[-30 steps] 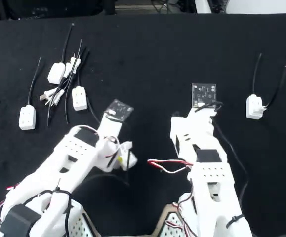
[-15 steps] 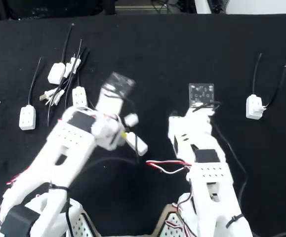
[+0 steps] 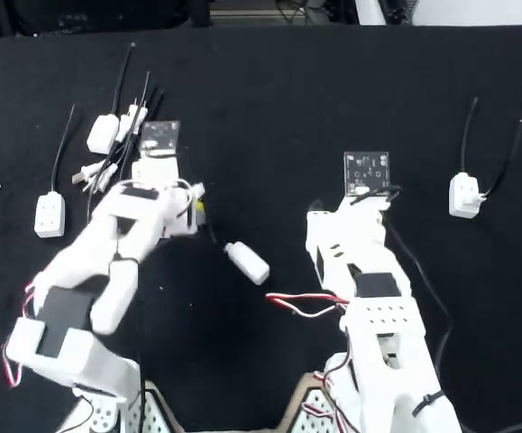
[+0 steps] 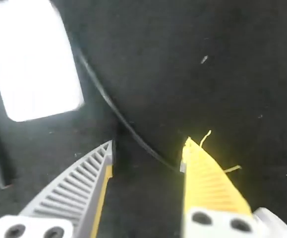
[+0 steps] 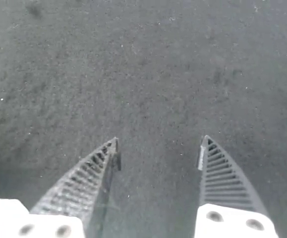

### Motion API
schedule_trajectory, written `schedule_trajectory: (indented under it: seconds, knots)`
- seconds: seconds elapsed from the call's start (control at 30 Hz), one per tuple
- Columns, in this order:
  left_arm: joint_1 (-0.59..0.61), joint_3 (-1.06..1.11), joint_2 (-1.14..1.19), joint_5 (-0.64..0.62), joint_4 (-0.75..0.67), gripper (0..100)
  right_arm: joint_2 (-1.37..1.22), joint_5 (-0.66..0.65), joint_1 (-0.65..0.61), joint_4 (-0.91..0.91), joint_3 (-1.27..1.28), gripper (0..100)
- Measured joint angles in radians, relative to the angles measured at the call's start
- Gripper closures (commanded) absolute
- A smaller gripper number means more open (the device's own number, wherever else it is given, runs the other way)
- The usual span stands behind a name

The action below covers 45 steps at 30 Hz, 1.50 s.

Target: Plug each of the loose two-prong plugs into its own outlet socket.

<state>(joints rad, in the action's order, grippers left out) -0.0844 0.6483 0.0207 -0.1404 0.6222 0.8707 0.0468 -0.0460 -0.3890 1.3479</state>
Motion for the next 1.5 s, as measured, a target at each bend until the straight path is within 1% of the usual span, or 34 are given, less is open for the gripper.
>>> schedule_trajectory:
  seconds: [0.1, 0.2, 0.3, 0.4, 0.57, 0.7, 0.8, 0.93, 1.0, 1.07, 1.17, 1.27, 1.4, 1.5]
  knots:
    - [0.046, -0.1, 0.049, -0.002, 0.161, 78, 0.0, 0.0, 0.0, 0.0, 0.0, 75.9]
    - [0.098, -0.144, 0.054, -0.002, 0.331, 78, 0.0, 0.0, 0.0, 0.0, 0.0, 75.9]
    - [0.149, -0.15, 0.054, 0.009, 0.443, 78, 0.0, 0.0, -0.021, 0.0, 0.0, 75.9]
    - [0.201, -0.149, 0.002, 0.064, 0.506, 78, 0.0, 0.0, -0.074, 0.0, 0.008, 75.9]
    - [0.269, -0.107, -0.144, 0.101, 0.52, 78, 0.0, -0.006, -0.169, 0.0, 0.015, 75.9]
    - [0.299, -0.083, -0.224, 0.123, 0.502, 78, 0.0, -0.058, -0.221, 0.0, 0.035, 75.9]
    - [0.296, -0.038, -0.236, 0.123, 0.387, 78, 0.0, -0.094, -0.293, 0.0, 0.044, 75.9]
    - [0.244, 0.071, -0.238, 0.129, 0.209, 78, 0.0, -0.11, -0.354, 0.0, 0.063, 75.9]
    - [0.238, 0.132, -0.238, 0.146, 0.169, 78, 0.0, -0.112, -0.362, 0.0, 0.064, 75.9]
    - [0.245, 0.175, -0.238, 0.193, 0.155, 78, 0.0, -0.112, -0.362, -0.008, 0.064, 75.9]
    - [0.293, 0.198, -0.247, 0.264, 0.183, 78, 0.0, -0.112, -0.362, -0.029, 0.064, 75.9]
    - [0.351, 0.198, -0.258, 0.311, 0.273, 78, 0.0, -0.112, -0.362, -0.032, 0.064, 75.9]
    - [0.436, 0.166, -0.285, 0.333, 0.399, 77, 0.0, -0.112, -0.362, -0.032, 0.064, 75.9]
    - [0.485, 0.092, -0.305, 0.338, 0.443, 77, 0.0, -0.112, -0.362, -0.032, 0.064, 75.9]
